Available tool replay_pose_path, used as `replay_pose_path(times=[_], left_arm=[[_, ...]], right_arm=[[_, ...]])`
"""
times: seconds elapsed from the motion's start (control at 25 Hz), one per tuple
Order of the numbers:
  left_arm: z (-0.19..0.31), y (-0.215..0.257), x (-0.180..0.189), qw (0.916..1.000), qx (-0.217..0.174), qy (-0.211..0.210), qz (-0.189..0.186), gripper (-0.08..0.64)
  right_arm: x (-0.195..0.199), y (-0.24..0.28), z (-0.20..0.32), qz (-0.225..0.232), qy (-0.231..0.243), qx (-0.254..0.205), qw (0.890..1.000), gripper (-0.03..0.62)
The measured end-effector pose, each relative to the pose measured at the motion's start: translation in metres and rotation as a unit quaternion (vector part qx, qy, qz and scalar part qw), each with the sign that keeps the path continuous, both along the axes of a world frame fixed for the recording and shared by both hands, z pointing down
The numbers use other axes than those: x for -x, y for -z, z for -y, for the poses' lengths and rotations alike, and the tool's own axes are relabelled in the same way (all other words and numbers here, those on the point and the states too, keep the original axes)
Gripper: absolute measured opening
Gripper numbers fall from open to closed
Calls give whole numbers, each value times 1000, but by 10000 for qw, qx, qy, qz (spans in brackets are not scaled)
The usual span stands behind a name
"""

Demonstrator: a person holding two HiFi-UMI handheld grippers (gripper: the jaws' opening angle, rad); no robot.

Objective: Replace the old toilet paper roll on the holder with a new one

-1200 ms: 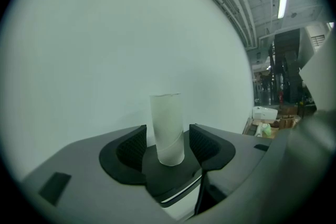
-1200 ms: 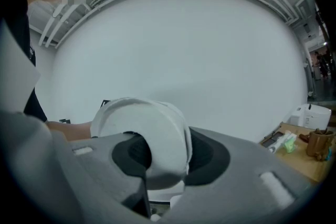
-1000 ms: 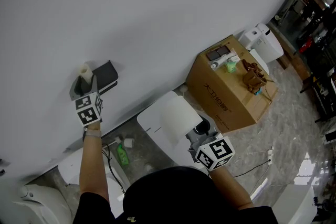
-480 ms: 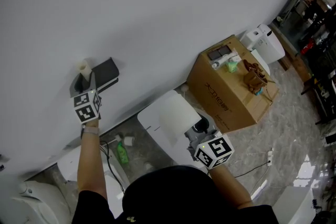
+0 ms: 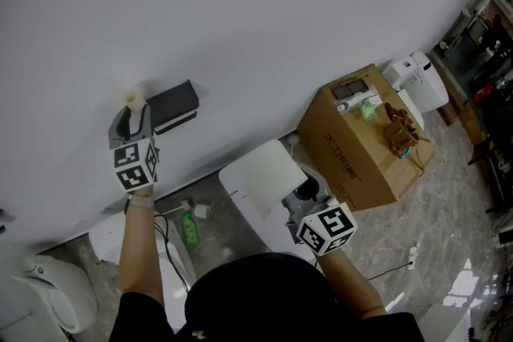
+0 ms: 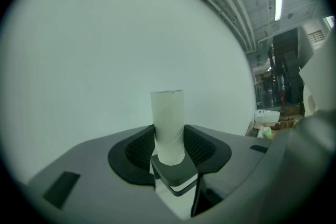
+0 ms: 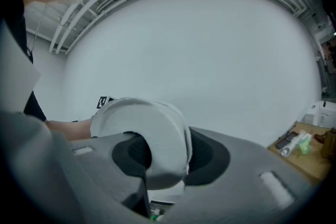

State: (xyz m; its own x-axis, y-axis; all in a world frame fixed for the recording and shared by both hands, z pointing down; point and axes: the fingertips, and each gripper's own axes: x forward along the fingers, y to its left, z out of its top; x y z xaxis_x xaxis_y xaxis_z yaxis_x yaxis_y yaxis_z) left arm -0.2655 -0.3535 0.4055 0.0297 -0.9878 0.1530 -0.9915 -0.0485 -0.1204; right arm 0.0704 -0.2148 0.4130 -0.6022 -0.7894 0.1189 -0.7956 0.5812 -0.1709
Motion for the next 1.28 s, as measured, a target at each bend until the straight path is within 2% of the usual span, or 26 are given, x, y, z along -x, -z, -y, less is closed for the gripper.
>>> replay_pose_path(times=[0.4,0.84,1.0,1.08,1.28], left_arm=[[-87,4,12,9995,29,296,-40,184],[-192,-11,22,9965,187,804,-112,184],[-219,-24,21,9953,319,909,-92,184],[-230,-30,20,9947,359,941,-207,184],[-247,-40,22,9936,424,997,-333,184]], right_arm=[[33,0,7,103,696,31,9975,135],[82,4,32,-37,1342,85,9909,135],[103,6,48,-174,1568,118,9874,135],[114,8,56,-268,1698,97,9851,135],[142,13,78,-741,2029,42,9764,137]])
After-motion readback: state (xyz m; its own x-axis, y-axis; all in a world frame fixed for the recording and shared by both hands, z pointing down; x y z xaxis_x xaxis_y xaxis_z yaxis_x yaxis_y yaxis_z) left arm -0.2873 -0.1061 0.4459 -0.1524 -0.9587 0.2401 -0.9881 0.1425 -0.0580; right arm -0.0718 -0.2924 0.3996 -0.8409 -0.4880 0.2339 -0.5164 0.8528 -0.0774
